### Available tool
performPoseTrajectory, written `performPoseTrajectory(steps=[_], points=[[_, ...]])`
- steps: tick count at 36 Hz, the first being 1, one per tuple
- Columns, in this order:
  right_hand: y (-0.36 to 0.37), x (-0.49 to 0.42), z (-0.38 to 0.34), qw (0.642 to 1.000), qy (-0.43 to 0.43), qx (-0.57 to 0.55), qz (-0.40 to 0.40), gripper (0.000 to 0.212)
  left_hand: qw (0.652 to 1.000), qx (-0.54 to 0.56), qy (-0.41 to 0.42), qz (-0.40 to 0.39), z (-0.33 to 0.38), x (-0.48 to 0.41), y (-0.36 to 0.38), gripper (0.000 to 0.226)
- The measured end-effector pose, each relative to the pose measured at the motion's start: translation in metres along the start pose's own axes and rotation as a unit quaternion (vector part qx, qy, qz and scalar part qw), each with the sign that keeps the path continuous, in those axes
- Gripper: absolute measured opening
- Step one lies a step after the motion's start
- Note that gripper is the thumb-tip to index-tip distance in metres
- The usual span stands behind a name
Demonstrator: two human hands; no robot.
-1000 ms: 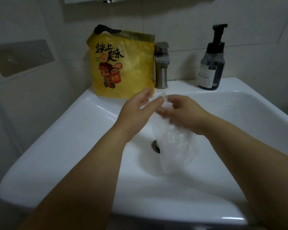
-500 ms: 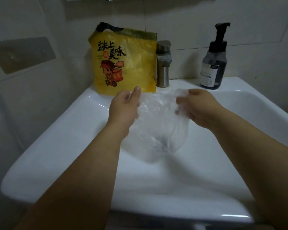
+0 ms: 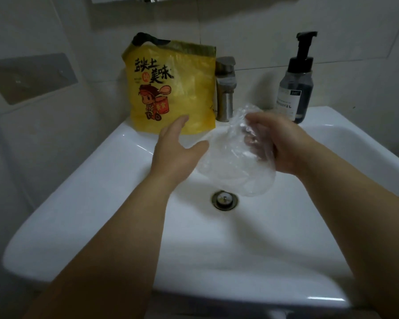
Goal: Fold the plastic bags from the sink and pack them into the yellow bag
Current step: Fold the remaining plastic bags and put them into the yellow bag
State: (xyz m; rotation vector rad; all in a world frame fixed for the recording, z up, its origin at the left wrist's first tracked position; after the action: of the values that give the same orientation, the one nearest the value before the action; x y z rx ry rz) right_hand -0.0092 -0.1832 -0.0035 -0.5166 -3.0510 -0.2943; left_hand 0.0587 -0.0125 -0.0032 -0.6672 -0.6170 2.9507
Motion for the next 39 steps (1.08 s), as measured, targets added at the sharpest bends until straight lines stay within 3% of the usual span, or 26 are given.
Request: performPoseTrajectory(steps=[3, 6, 10, 14, 18, 22, 24, 26, 28, 31, 33, 36, 39], points=[[0.012, -0.001, 0.008, 0.999, 0.015, 0.031, -0.038, 0.015, 0.992, 0.106, -0.016, -0.062, 0.016, 0.008, 0.013, 0.047], [0.016, -0.002, 0.013, 0.998, 0.024, 0.045, -0.042, 0.026, 0.982, 0.125, -0.036, -0.137, 0.018, 0.017, 0.028, 0.022], [0.008, -0.006, 0.012, 0.997, 0.023, 0.075, -0.010, 0.038, 0.978, 0.094, -0.031, -0.185, 0.016, 0.023, 0.034, 0.039], [0.004, -0.005, 0.010, 0.997, 0.023, 0.072, 0.001, 0.037, 0.963, 0.108, -0.048, -0.243, 0.014, 0.029, 0.040, 0.049], [0.008, -0.004, 0.016, 0.995, 0.042, 0.094, -0.012, 0.040, 0.948, 0.064, -0.069, -0.304, 0.009, 0.038, 0.048, 0.021], [0.003, -0.004, 0.014, 0.997, 0.069, -0.024, 0.000, 0.023, 0.957, 0.162, -0.114, -0.213, 0.004, 0.022, 0.037, 0.029], [0.005, -0.003, 0.012, 0.995, 0.077, -0.047, -0.049, 0.029, 0.954, 0.223, -0.138, -0.148, 0.000, 0.012, 0.027, 0.016], [0.014, 0.001, 0.018, 0.988, 0.095, -0.001, -0.123, 0.044, 0.951, 0.253, -0.146, -0.098, -0.004, 0.005, 0.019, 0.013], [0.017, 0.002, 0.027, 0.982, 0.128, 0.011, -0.136, 0.056, 0.953, 0.255, -0.146, -0.073, -0.008, 0.001, 0.015, 0.012], [0.016, -0.003, 0.025, 0.989, 0.119, -0.021, -0.089, 0.033, 0.954, 0.250, -0.155, -0.050, -0.013, -0.001, 0.012, 0.015], [0.007, -0.007, 0.020, 0.988, 0.115, -0.103, -0.022, 0.021, 0.945, 0.273, -0.173, -0.043, -0.014, -0.001, 0.010, 0.021], [-0.007, -0.011, 0.018, 0.969, 0.113, -0.216, 0.040, 0.027, 0.927, 0.314, -0.202, -0.033, -0.019, -0.004, 0.008, 0.033], [-0.003, -0.009, 0.016, 0.973, 0.106, -0.203, 0.019, 0.047, 0.926, 0.319, -0.200, -0.011, -0.022, -0.006, 0.005, 0.036]])
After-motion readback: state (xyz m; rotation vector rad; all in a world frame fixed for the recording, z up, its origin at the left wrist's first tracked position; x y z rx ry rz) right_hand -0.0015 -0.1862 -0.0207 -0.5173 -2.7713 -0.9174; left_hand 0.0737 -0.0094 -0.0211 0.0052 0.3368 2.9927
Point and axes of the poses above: each hand's wrist, its own x-axis away from the middle knuckle, its own y-axis out of the palm, z = x × y, the point moved 8 cm from there along -x, towards the middle knuckle, and after that the axes turned 6 degrees about z, right-handed, at the moved point
